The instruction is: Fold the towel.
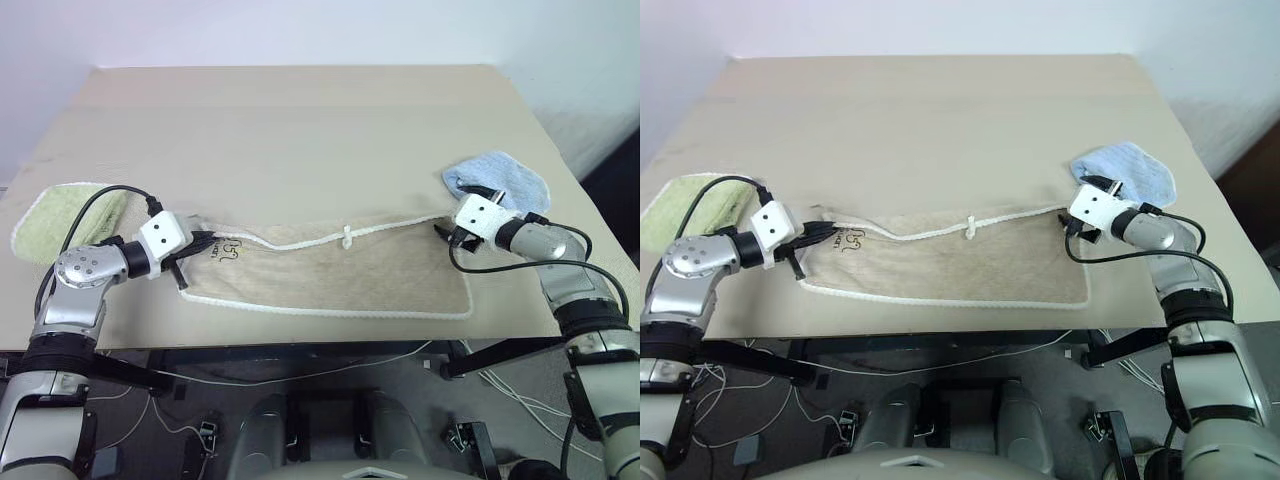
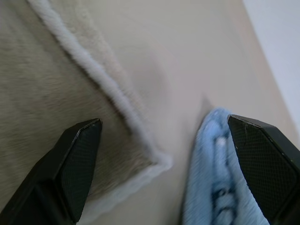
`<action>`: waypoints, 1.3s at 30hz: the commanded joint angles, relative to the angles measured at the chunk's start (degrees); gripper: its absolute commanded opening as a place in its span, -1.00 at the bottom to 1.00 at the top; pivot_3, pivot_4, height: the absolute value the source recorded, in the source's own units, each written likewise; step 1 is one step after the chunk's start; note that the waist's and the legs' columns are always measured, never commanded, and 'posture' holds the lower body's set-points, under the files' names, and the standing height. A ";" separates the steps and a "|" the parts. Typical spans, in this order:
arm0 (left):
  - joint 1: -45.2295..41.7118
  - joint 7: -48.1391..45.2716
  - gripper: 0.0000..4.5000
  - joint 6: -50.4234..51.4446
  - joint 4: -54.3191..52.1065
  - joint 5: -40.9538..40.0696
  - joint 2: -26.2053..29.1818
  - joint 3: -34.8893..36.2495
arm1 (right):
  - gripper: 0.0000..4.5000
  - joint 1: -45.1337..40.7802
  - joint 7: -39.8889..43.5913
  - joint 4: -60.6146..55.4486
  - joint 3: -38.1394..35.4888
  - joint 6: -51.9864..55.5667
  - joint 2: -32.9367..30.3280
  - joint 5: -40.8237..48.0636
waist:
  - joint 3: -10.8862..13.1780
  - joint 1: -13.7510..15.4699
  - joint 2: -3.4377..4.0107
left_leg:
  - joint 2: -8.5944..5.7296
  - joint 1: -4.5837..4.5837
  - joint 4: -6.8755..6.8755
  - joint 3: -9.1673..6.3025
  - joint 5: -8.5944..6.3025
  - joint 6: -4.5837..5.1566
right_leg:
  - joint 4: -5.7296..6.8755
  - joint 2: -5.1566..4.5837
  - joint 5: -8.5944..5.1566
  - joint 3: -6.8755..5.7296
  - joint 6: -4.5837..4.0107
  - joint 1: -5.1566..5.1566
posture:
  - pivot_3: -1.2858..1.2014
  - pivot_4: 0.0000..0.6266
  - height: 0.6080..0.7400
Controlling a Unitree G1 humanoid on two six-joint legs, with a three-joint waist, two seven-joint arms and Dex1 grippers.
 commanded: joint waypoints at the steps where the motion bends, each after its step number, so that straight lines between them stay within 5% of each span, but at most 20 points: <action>1: 0.58 0.83 -1.00 0.09 -2.48 -0.27 0.31 1.48 | 0.83 -2.34 -1.17 4.16 1.45 -3.62 -0.56 -2.10 | 0.00 -0.01 0.00 | 0.00 0.00 0.00 0.00 0.00 0.00 | 0.00 0.00 0.00 0.00 0.00 0.00 | 0.03 -0.52 1.00; 14: 1.03 4.73 -1.00 1.06 -2.63 0.13 0.14 2.76 | -0.98 -5.42 -1.84 6.78 1.99 -6.53 -0.89 -2.55 | 0.01 -0.10 0.02 | 0.00 0.01 0.00 0.01 0.00 -0.01 | 0.00 0.00 0.00 0.01 0.00 0.01 | 0.03 -0.52 1.00; 28: -21.95 32.24 -1.00 -1.29 16.75 2.50 -1.53 10.85 | -0.98 -16.37 -14.25 4.77 -3.88 -7.08 -2.67 0.29 | 0.04 -0.07 -0.01 | 0.00 -0.01 0.02 0.04 0.02 -0.02 | 0.02 0.01 -0.02 0.02 0.04 0.01 | 0.03 -0.52 1.00; 32: -20.95 28.74 -1.00 0.38 13.66 -2.18 0.70 14.82 | -0.98 -12.63 -3.26 -4.83 -8.14 -5.48 -4.90 10.33 | 0.05 -0.06 -0.01 | 0.00 -0.02 0.01 0.11 0.02 -0.01 | 0.03 0.01 -0.02 0.04 0.06 0.00 | 0.03 -0.52 1.00; 39: -2.17 8.86 -1.00 11.21 -4.95 -18.12 3.70 20.48 | -0.98 7.16 19.50 -28.21 -12.04 9.68 -11.85 28.37 | 0.05 0.12 -0.01 | 0.00 0.04 0.08 0.01 0.00 0.03 | -0.01 -0.02 -0.04 0.03 0.09 0.14 | 0.03 -0.52 1.00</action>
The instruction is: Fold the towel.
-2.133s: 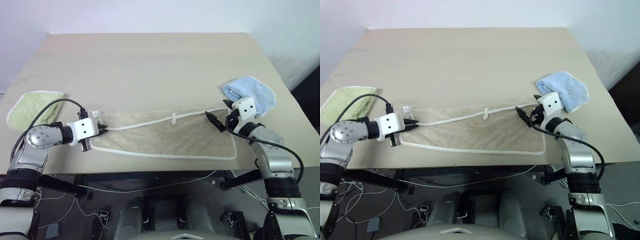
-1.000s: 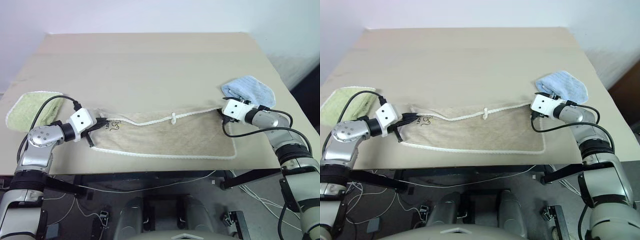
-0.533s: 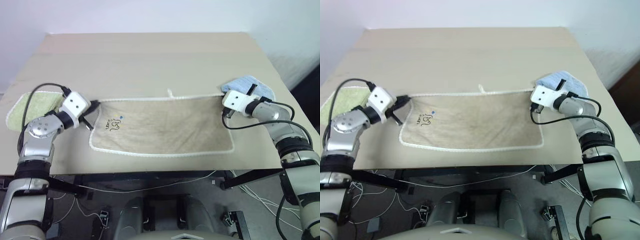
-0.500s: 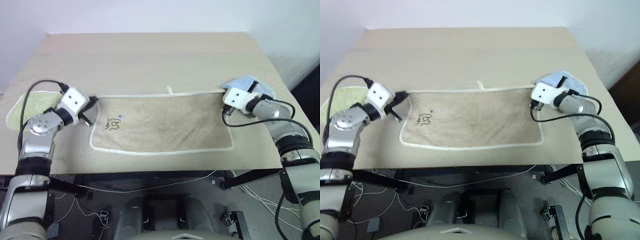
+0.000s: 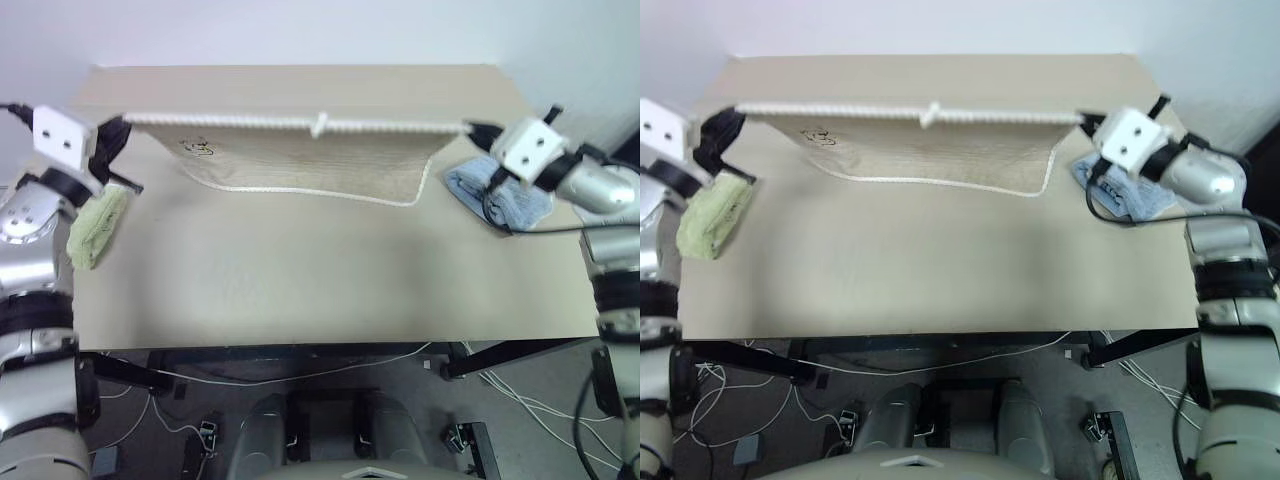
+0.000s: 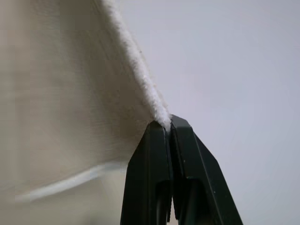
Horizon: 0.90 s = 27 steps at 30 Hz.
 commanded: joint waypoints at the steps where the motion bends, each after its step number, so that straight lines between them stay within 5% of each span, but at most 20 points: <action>1: 10.58 -10.11 -1.00 8.74 -10.32 -10.62 3.64 7.13 | -0.98 8.48 10.08 -10.33 -5.81 11.53 -5.94 10.49 | 0.01 -0.07 0.01 | 0.00 -0.01 0.01 -0.01 0.00 0.00 | 0.00 -0.01 0.00 0.00 0.00 -0.03 | 0.03 -0.52 1.00; 8: 32.55 -22.87 -1.00 25.38 -26.17 -19.57 8.70 10.56 | -0.98 21.99 21.24 -20.91 -8.54 25.06 -12.57 17.88 | 0.01 -0.03 0.02 | 0.02 0.07 -0.01 -0.09 -0.22 0.26 | 0.00 -0.20 -0.02 0.00 -0.04 -0.03 | 0.03 -0.52 1.00; 14: 36.22 -24.80 -1.00 31.12 -29.84 -21.39 9.61 12.97 | -0.98 22.58 25.89 -21.04 -9.64 28.32 -14.07 18.44 | 0.01 0.30 0.04 | 0.00 0.00 -0.01 -0.15 -0.37 0.16 | -0.03 -0.30 -0.12 -0.01 -0.25 -0.12 | 0.03 -0.52 1.00; 19: 32.90 -21.53 -1.00 29.29 -28.19 -16.63 8.08 10.29 | -0.98 16.83 22.82 -17.05 -6.78 25.74 -10.63 13.27 | 0.02 0.12 0.06 | 0.00 -0.01 -0.03 -0.13 -0.36 0.15 | -0.03 -0.31 -0.12 0.00 -0.28 -0.16 | 0.03 -0.52 1.00; 27: 14.26 -9.13 -1.00 15.86 -8.45 -0.48 2.46 1.32 | -0.98 -0.83 10.39 3.26 1.60 15.05 1.10 -1.93 | 0.01 0.03 0.05 | -0.07 -0.06 -0.03 -0.02 -0.08 0.03 | 0.01 -0.18 0.02 -0.01 -0.14 -0.19 | 0.03 -0.52 1.00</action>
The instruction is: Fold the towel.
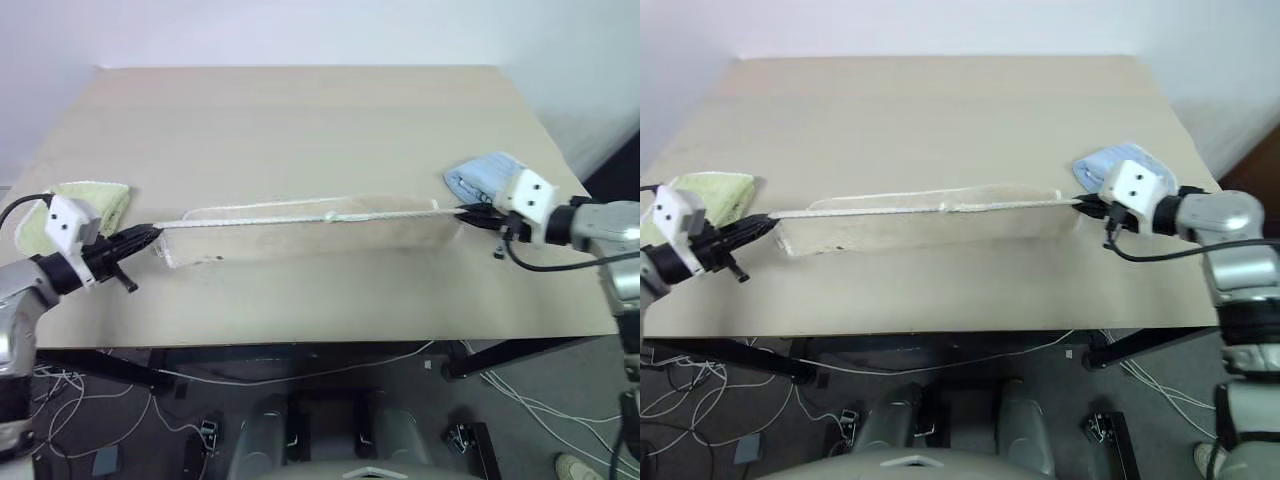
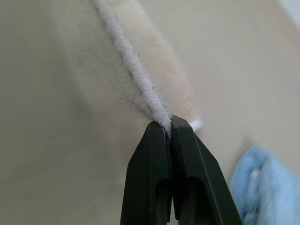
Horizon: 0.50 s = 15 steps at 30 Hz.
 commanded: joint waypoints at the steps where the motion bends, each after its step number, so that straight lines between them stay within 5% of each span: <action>1: -4.88 4.89 -1.00 -6.26 8.24 7.01 -0.74 -2.62 | -0.98 -5.99 -5.15 9.46 1.81 -4.93 3.16 -5.68 | 0.01 -0.09 -0.01 | 0.00 -0.06 -0.01 0.01 0.00 0.01 | -0.01 0.01 0.00 0.00 0.00 -0.04 | 0.03 -0.52 1.00; 9: -11.84 7.43 -1.00 -12.15 19.53 12.24 -2.86 -6.44 | -0.98 -15.04 -11.07 27.66 5.38 -14.43 9.33 -12.48 | 0.02 -0.23 -0.02 | 0.00 -0.05 0.00 0.15 0.02 0.02 | 0.01 0.07 0.00 0.03 0.04 -0.04 | 0.03 -0.52 1.00; 15: -10.58 7.42 -0.27 -10.50 18.58 10.56 -3.19 -5.28 | -0.25 -16.01 -12.47 30.98 3.95 -16.86 9.50 -12.20 | 0.02 -0.28 -0.02 | 0.02 -0.04 0.01 0.15 0.02 0.02 | 0.04 0.07 -0.01 0.04 0.05 -0.03 | 0.03 -0.52 1.00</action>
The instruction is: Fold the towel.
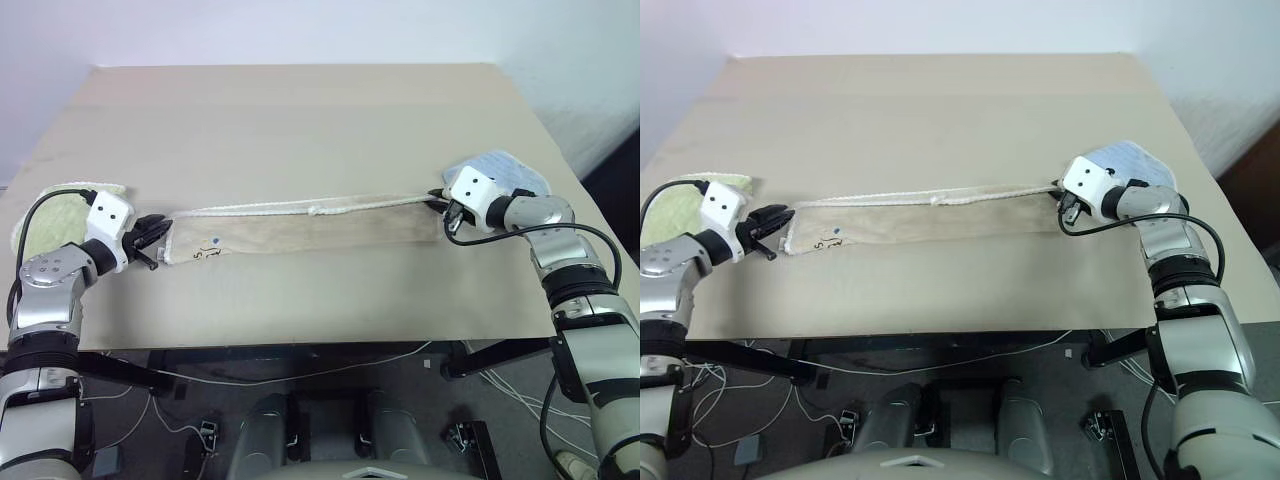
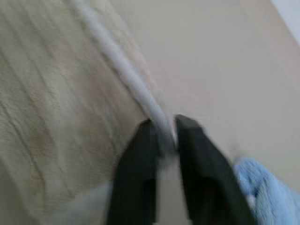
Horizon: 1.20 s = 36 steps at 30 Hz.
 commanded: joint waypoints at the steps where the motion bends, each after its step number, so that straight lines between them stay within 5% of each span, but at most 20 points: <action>1: 0.41 0.60 -0.14 0.05 -1.48 -0.97 0.48 2.20 | -0.11 -1.79 -1.67 0.25 -2.45 -2.07 -1.08 0.53 | 0.00 -0.03 0.00 | 0.00 0.00 0.00 0.00 0.00 0.00 | 0.00 0.00 0.00 0.00 0.00 0.00 | 0.03 -0.52 1.00; 7: 0.54 7.12 0.74 -1.19 -1.21 0.27 0.01 4.06 | 0.77 1.01 -5.68 -4.99 -6.49 -1.60 -3.27 2.24 | 0.00 0.08 0.00 | -0.01 0.00 0.00 -0.03 0.00 0.00 | 0.02 -0.02 0.00 0.01 0.00 0.00 | 0.03 -0.52 1.00; 11: 1.09 11.10 0.74 -1.13 -3.02 -0.35 -0.91 5.76 | 0.77 8.28 -4.31 -16.49 -11.17 5.66 -4.10 7.61 | -0.03 0.35 -0.04 | -0.02 0.02 0.01 -0.08 0.00 0.00 | 0.00 -0.04 0.00 0.00 0.01 0.06 | 0.03 -0.52 1.00; 15: 3.04 10.30 0.74 -1.02 -9.56 -3.36 -2.88 7.10 | 0.77 20.39 -4.03 -39.63 -19.40 33.02 -1.60 24.63 | -0.03 0.36 -0.04 | 0.00 0.04 0.03 -0.16 0.00 0.00 | 0.01 -0.07 0.00 -0.02 0.01 0.12 | 0.03 -0.52 1.00; 22: 6.92 -0.24 0.75 -0.20 -20.66 -7.47 -5.21 3.40 | 0.99 27.74 -20.63 -55.18 -32.91 71.18 8.82 48.36 | -0.05 0.33 -0.01 | 0.04 0.07 0.01 -0.23 -0.04 0.01 | 0.02 -0.17 0.02 0.00 -0.05 0.10 | 0.03 -0.52 1.00; 29: 9.12 -6.10 0.75 1.80 -25.76 -9.86 -7.06 0.28 | 0.99 27.24 -36.73 -58.47 -40.67 86.54 19.38 60.13 | -0.07 0.32 0.01 | 0.02 0.04 -0.02 -0.21 -0.13 0.16 | 0.00 -0.17 0.03 0.02 -0.07 0.05 | 0.03 -0.52 1.00; 36: 9.16 -6.30 0.75 2.67 -27.26 -9.92 -8.75 -0.58 | 0.99 21.32 -52.67 -53.74 -46.79 88.66 28.59 65.85 | -0.08 0.12 0.03 | 0.02 0.04 -0.03 -0.19 -0.18 0.27 | 0.02 -0.03 0.03 0.01 -0.06 0.05 | 0.03 -0.52 1.00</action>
